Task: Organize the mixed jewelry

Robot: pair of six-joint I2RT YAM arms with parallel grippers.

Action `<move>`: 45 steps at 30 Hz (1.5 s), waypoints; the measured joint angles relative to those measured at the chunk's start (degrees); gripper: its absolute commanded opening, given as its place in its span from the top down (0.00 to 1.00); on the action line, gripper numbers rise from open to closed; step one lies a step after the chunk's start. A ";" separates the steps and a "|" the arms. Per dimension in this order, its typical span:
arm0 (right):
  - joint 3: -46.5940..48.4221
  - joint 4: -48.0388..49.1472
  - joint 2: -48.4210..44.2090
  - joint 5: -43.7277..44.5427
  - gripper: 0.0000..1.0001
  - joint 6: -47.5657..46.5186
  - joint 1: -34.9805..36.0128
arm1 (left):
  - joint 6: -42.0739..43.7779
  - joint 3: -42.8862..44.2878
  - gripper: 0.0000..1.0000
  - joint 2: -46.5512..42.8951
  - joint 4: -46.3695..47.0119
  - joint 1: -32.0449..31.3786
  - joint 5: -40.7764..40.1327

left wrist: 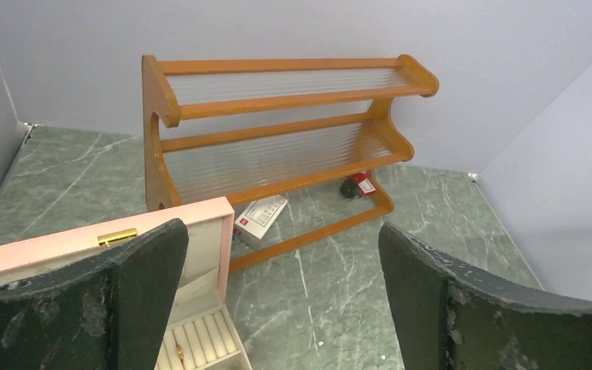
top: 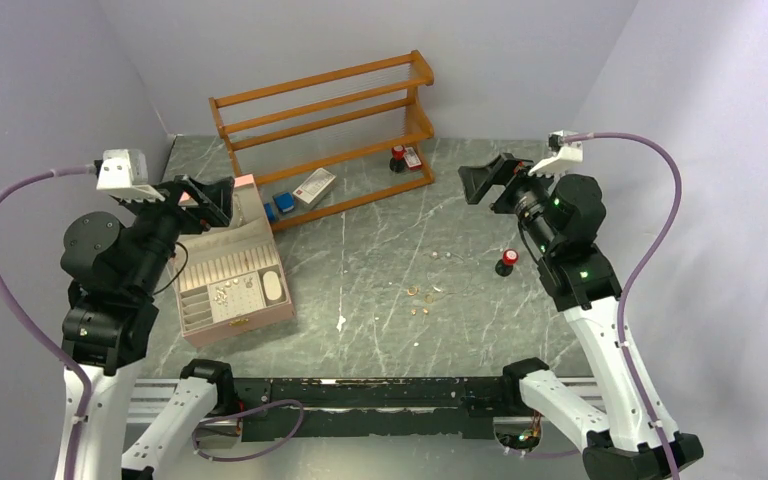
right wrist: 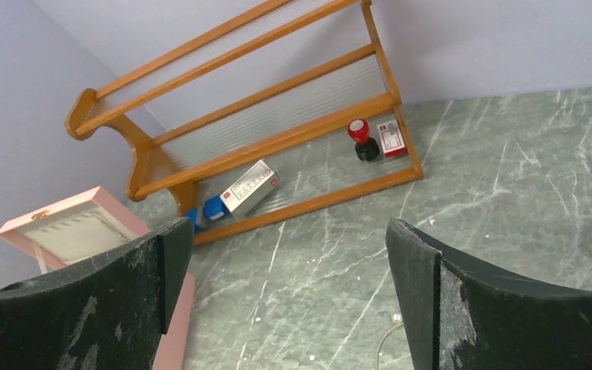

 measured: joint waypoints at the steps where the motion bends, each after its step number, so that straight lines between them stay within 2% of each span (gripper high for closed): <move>1: -0.17 0.02 -0.02 0.09 0.00 0.04 0.00 | 0.00 -0.33 0.02 0.00 0.11 0.02 0.17; 9: -2.97 0.31 1.44 -1.01 0.00 0.92 -0.02 | -0.46 -3.26 0.02 0.09 0.46 0.15 1.57; 17: -10.58 4.68 6.10 -6.88 0.00 5.18 0.66 | -0.70 -5.38 0.02 0.07 1.33 0.22 2.60; 24: -17.62 12.37 17.51 -11.52 0.00 12.70 11.17 | -2.25 -5.88 0.02 1.60 0.48 0.24 6.54; 29: -16.61 16.70 27.50 -10.43 0.02 13.84 21.97 | -3.54 -7.15 0.02 2.36 -0.39 0.26 6.12; 31: -13.22 18.08 33.14 -9.75 0.08 13.90 27.78 | -3.69 -7.80 0.03 2.67 -0.74 0.26 6.23; 35: -4.96 20.35 43.23 -8.48 0.27 14.53 34.64 | -3.69 -7.89 0.05 3.32 -0.81 0.26 6.54; 40: 6.60 23.08 55.56 -4.94 0.37 15.98 40.15 | -3.91 -7.98 0.05 3.45 -0.94 0.26 6.23; 45: 13.77 23.34 63.76 1.33 0.52 18.01 43.19 | -3.89 -7.98 0.02 3.45 -1.64 0.26 6.12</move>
